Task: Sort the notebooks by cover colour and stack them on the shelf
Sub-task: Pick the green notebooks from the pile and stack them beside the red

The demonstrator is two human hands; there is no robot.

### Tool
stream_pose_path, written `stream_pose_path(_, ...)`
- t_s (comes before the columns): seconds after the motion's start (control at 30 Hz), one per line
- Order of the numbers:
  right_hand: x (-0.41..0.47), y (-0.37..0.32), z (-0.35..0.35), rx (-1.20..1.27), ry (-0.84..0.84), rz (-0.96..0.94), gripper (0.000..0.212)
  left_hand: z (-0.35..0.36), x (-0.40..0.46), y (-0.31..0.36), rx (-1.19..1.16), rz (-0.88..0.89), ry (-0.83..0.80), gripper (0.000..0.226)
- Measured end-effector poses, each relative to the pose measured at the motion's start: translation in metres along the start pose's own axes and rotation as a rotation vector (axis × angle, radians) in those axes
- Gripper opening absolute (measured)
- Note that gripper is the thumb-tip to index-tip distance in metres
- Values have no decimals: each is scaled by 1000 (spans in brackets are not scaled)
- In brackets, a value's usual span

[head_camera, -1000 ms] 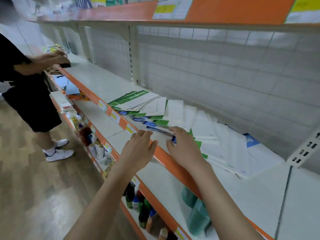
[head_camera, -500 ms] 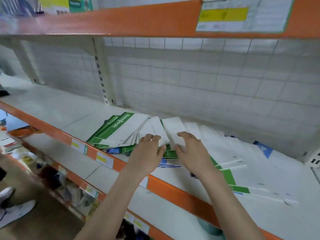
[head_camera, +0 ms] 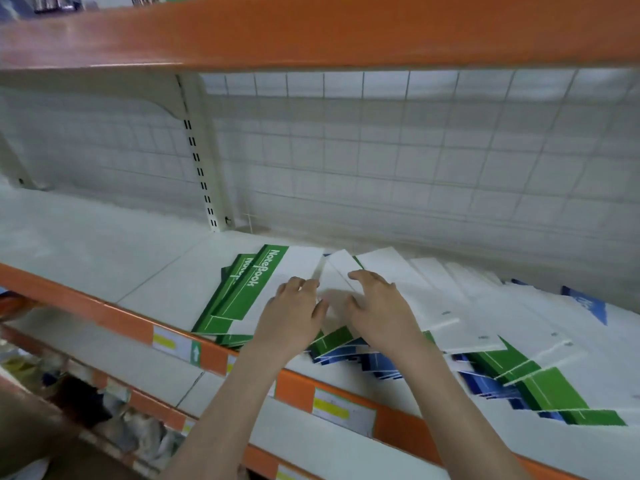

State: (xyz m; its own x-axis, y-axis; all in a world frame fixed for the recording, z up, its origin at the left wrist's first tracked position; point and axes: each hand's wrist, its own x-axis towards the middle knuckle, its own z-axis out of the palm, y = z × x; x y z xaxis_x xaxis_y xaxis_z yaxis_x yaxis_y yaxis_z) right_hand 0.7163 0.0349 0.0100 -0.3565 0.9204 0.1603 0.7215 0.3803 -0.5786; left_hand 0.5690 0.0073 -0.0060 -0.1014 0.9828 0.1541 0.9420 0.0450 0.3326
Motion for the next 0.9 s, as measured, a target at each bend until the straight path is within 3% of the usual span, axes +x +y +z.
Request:
stream_pose_path(0.5, 39, -33, 59, -63, -29, -25, 38, -2, 24, -80, -94, -61, 28, 40)
stream_pose_path(0.73, 52, -41, 73, -109, -35, -28, 41, -10, 31, -95, 59, -227, -87, 79)
stream_pose_path(0.9, 57, -49, 84, -114, -33, -74, 39, -10, 38, -93, 93, -338, -48, 79)
